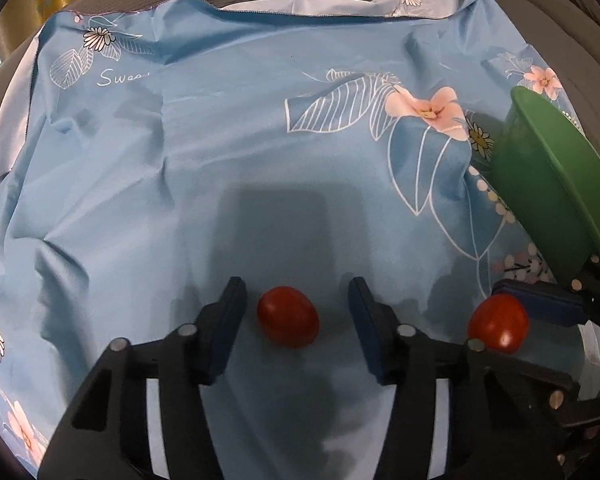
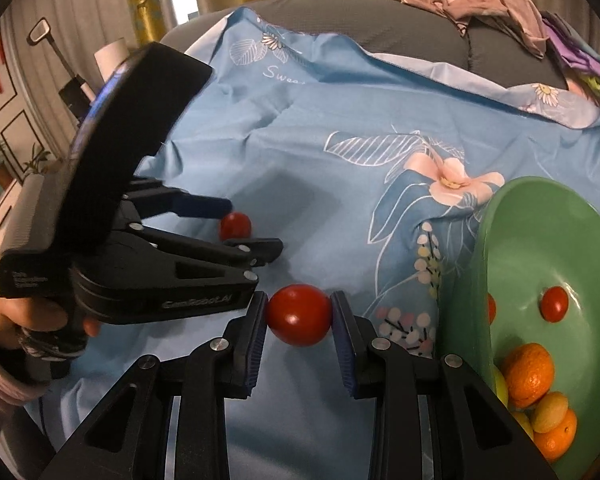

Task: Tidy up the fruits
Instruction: 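Carry the cherry tomato with the right gripper over the green bowl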

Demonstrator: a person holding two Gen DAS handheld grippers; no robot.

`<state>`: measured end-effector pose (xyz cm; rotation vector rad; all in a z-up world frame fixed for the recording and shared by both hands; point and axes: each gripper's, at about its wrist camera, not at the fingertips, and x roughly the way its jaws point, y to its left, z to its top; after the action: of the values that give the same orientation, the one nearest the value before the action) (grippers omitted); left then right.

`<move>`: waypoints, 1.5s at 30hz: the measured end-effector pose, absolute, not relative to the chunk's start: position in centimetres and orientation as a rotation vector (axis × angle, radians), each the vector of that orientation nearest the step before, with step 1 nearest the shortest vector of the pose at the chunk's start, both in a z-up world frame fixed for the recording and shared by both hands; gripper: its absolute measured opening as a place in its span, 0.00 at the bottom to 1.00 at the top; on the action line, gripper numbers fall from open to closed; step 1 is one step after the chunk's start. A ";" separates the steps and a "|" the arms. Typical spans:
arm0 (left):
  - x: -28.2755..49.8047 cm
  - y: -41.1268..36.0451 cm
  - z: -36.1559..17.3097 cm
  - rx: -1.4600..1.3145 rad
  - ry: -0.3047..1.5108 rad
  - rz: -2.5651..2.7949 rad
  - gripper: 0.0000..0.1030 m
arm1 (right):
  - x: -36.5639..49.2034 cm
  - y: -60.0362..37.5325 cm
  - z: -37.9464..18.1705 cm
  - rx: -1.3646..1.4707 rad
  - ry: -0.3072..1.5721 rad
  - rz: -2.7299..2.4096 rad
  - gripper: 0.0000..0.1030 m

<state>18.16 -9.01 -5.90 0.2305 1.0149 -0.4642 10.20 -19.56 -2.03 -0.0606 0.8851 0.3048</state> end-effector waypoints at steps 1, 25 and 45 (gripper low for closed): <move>18.2 -9.0 -5.9 0.230 1.014 -0.467 0.47 | 10.2 -19.6 -2.0 -0.058 0.884 0.307 0.33; 12.7 -8.2 0.5 0.207 0.908 -0.493 0.25 | 7.2 -21.1 0.8 0.002 0.819 0.284 0.33; 5.9 -11.4 5.9 0.234 0.798 -0.569 0.25 | 1.4 -25.7 5.2 0.063 0.713 0.193 0.33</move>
<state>5.88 -11.41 5.90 0.2340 0.7978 -0.5693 1.39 -25.68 5.19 0.0633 0.7131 0.1928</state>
